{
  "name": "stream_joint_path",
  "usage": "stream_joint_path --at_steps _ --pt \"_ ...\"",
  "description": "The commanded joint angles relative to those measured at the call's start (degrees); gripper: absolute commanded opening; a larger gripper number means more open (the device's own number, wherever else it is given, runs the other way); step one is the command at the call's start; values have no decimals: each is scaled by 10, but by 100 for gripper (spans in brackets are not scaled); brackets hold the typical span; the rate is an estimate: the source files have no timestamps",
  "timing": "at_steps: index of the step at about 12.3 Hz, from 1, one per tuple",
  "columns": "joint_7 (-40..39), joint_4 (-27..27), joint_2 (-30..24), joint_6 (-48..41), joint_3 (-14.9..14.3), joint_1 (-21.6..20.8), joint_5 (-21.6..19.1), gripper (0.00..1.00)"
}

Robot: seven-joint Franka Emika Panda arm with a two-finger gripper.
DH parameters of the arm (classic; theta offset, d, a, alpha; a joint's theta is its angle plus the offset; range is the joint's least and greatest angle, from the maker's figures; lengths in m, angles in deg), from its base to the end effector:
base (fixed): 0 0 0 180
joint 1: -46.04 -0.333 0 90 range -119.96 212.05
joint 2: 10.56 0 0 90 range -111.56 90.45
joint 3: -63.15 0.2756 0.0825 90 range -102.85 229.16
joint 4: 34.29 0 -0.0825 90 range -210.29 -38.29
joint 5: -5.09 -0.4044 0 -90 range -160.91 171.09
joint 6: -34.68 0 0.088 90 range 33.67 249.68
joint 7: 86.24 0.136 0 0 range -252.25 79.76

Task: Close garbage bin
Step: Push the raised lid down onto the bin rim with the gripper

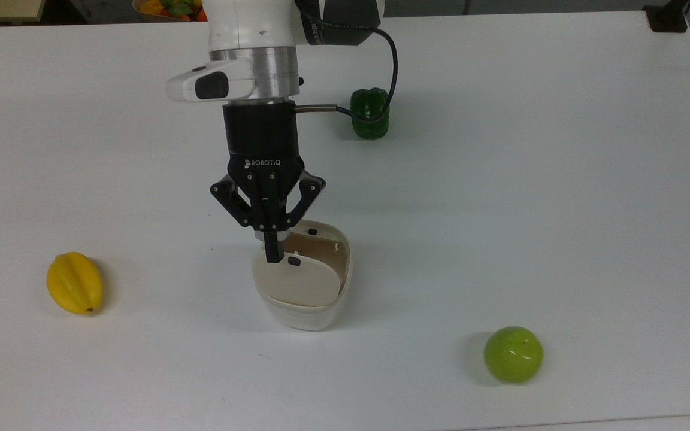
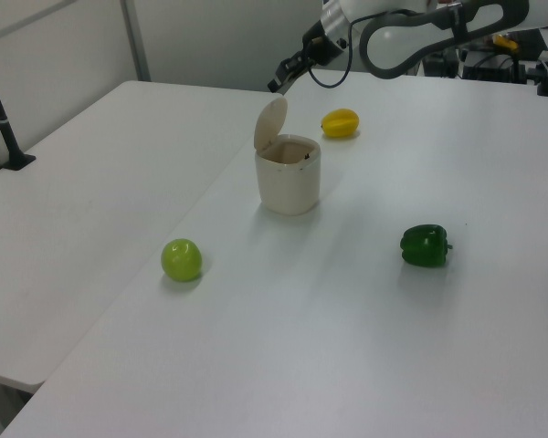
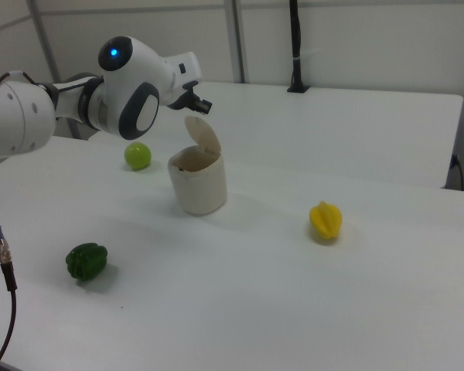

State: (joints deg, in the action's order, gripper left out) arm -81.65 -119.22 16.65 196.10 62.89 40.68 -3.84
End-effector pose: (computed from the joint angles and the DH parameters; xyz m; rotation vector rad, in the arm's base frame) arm 0.7628 0.0624 0.4419 -2.6995 0.1550 -1.2203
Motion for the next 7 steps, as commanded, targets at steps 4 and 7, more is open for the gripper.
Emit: stream_joint_path --at_steps 4,7 --pt "-8 1 4 -57 -7 -8 21 0" --pt "-7 1 1 -78 -7 -9 21 0"
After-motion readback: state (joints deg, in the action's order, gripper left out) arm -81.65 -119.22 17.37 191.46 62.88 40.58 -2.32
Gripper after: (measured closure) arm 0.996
